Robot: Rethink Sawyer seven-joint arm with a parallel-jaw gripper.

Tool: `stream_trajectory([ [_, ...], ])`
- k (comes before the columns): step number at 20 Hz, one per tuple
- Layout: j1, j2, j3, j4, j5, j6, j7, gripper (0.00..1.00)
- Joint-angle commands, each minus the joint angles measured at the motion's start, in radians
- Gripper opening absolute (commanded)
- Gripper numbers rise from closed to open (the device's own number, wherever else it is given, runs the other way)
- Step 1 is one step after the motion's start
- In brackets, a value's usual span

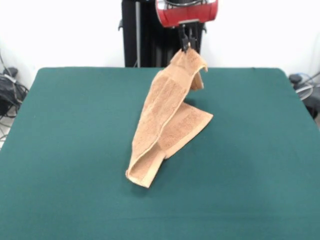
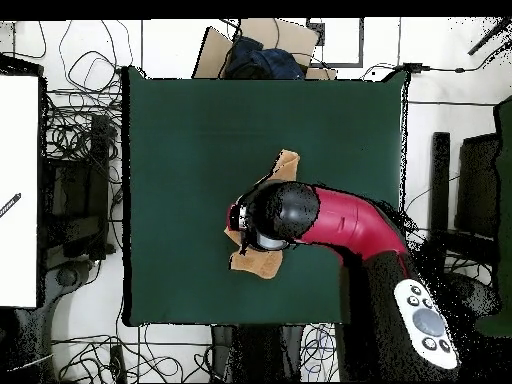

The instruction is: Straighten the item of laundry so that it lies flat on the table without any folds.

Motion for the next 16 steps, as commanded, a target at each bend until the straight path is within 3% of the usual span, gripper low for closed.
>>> stream_trajectory([
  [1, -0.022, 0.044, 0.099, -0.025, -0.078, 0.007, -0.138, 0.0],
  [9, -0.039, 0.059, 0.129, -0.036, -0.087, 0.029, -0.117, 0.0],
  [16, 0.022, -0.051, 0.1, -0.144, -0.169, 0.199, -0.109, 0.0],
])
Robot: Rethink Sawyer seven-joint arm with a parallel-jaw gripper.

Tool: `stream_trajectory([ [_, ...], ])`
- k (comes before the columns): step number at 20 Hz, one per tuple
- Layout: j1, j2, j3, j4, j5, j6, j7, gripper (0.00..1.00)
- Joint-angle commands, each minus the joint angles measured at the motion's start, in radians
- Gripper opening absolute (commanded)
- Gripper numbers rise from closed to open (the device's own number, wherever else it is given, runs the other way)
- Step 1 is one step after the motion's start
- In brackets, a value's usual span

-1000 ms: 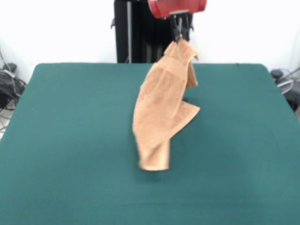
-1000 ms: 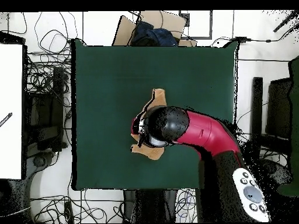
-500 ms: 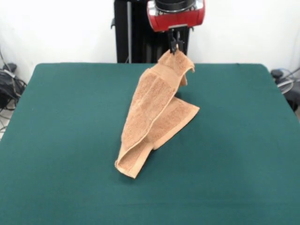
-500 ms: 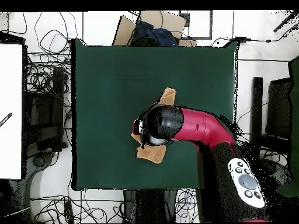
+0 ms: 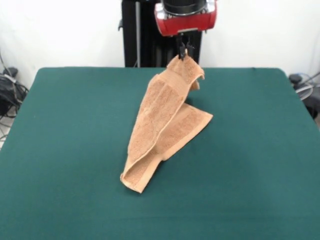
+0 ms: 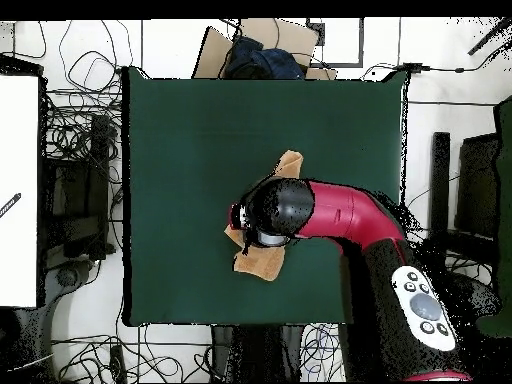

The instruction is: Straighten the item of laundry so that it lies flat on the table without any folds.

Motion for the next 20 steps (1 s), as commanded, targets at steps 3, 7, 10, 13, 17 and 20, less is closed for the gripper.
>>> stream_trajectory([
  [3, 0.049, -0.104, 0.045, -0.127, -0.126, 0.143, -0.112, 0.0],
  [7, 0.031, -0.11, 0.04, -0.127, -0.163, 0.117, -0.123, 0.0],
  [10, 0.002, -0.07, 0.048, -0.149, -0.18, 0.102, -0.147, 0.0],
  [13, -0.019, 0.0, 0.058, -0.186, -0.208, 0.066, -0.164, 0.0],
  [17, -0.041, 0.036, 0.069, -0.185, -0.215, 0.043, -0.171, 0.0],
  [20, -0.064, 0.038, 0.078, -0.171, -0.217, 0.038, -0.18, 0.0],
])
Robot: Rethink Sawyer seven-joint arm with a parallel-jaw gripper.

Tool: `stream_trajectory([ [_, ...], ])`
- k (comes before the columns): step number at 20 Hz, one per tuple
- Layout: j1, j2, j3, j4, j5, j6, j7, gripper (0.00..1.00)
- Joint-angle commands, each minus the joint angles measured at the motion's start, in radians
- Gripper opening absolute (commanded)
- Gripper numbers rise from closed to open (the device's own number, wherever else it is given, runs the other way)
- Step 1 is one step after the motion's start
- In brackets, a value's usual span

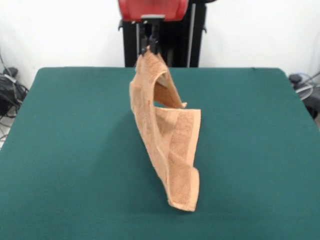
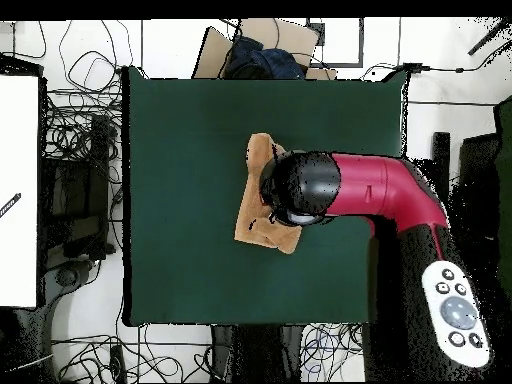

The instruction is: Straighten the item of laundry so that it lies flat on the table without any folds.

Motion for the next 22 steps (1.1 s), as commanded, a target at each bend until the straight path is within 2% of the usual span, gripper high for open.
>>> stream_trajectory([
  [1, -0.045, 0.072, 0.079, 0.001, -0.06, -0.035, -0.181, 0.0],
  [8, -0.069, 0.096, 0.095, -0.009, -0.069, -0.027, -0.19, 0.0],
  [16, -0.099, 0.059, 0.109, -0.02, -0.08, 0.019, -0.205, 0.0],
  [22, -0.119, 0.099, 0.12, -0.049, -0.074, 0.035, -0.211, 0.0],
])
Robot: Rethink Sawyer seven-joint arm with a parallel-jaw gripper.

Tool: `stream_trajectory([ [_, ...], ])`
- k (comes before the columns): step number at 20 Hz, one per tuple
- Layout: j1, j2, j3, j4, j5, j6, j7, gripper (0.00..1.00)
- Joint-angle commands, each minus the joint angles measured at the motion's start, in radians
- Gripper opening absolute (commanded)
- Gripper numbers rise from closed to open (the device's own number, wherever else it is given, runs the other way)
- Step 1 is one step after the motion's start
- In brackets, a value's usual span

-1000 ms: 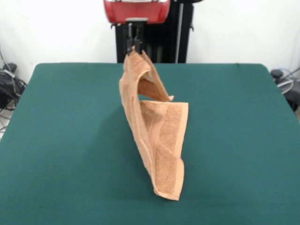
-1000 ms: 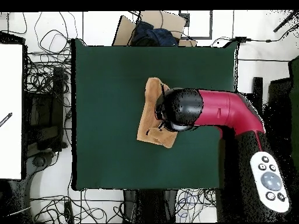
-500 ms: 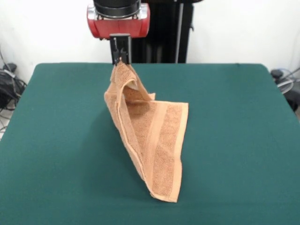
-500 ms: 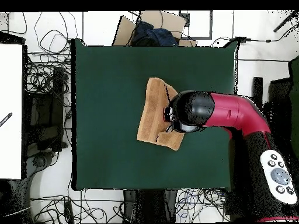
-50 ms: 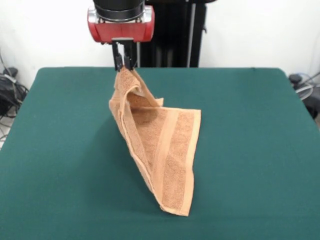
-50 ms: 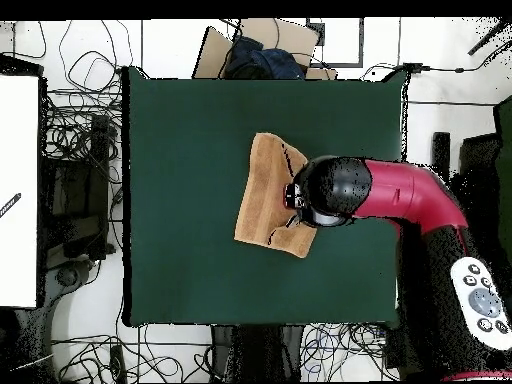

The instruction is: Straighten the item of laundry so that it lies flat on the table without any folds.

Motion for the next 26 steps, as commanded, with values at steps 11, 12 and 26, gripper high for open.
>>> stream_trajectory([
  [11, -0.029, 0.145, 0.124, -0.205, -0.083, 0.121, -0.287, 0.0],
  [12, -0.025, 0.161, 0.127, -0.232, -0.088, 0.132, -0.299, 0.0],
  [26, -0.034, 0.267, 0.16, -0.327, -0.077, 0.133, -0.389, 1.0],
])
